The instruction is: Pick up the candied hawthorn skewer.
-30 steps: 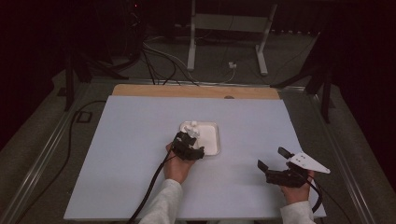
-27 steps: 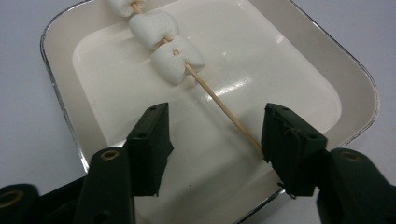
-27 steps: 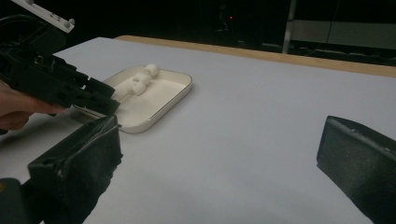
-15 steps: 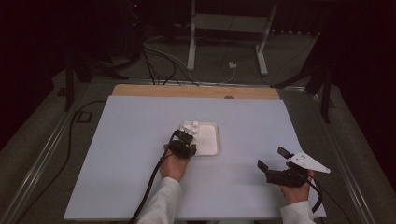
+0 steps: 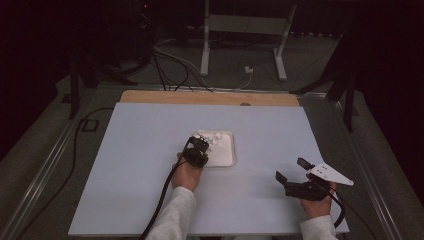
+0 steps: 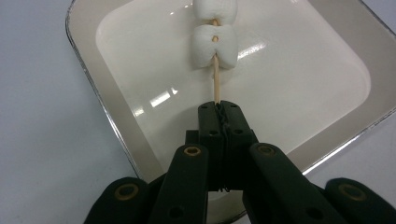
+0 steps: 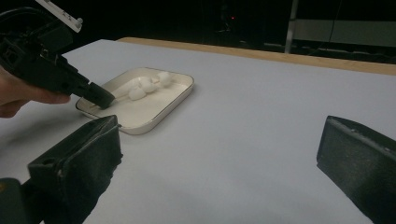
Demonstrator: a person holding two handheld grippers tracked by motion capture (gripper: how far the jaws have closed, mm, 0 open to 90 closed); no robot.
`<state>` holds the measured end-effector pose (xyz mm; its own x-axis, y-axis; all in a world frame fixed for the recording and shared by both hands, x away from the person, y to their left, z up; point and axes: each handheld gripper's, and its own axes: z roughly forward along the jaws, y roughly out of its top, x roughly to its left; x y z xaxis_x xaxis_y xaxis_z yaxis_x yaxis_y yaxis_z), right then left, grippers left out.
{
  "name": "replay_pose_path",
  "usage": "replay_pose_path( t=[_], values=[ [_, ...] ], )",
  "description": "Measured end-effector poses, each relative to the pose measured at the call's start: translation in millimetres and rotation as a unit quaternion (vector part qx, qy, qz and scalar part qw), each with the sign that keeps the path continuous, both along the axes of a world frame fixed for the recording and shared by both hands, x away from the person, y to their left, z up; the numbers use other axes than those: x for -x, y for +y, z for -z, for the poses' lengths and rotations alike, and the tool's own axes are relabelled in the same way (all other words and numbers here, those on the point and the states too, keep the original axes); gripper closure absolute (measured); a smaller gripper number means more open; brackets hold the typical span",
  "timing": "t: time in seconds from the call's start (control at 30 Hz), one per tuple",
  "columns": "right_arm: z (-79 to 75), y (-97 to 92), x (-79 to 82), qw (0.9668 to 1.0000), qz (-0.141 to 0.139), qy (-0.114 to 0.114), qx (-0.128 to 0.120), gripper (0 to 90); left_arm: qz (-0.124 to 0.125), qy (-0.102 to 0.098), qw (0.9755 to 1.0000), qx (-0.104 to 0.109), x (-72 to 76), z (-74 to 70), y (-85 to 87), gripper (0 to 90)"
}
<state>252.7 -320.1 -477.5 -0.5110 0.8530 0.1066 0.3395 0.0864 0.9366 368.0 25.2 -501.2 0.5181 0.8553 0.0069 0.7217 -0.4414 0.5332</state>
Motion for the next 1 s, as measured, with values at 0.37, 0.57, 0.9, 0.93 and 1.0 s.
replay_pose_path(
  t=[0.37, 0.57, 0.9, 0.93, 1.0],
  values=[
    [0.2, -0.5, -0.1, 1.0000, 0.000, 0.000, 0.001, 0.0, -0.005, -0.014, 0.9990, 0.043, 4.2, -4.8, 9.0, 90.0],
    [0.1, -1.2, 0.0, 1.0000, 0.002, 0.001, -0.001, 0.0, -0.001, -0.017, 0.9983, 0.056, 6.9, -9.5, 13.0, 90.0],
    [-0.3, -2.0, -2.1, 0.9996, 0.003, 0.009, -0.027, 0.0, 0.003, -0.031, 0.9966, 0.077, 16.4, -15.9, 18.1, 90.0],
    [-0.4, -2.3, -2.5, 0.9995, 0.003, 0.009, -0.030, 0.0, 0.003, -0.033, 0.9963, 0.079, 17.4, -16.5, 18.8, 90.0],
    [-1.0, -2.4, -3.1, 0.9994, 0.004, 0.011, -0.032, 0.0, 0.005, -0.034, 0.9958, 0.085, 19.0, -17.0, 19.8, 90.0]
  ],
)
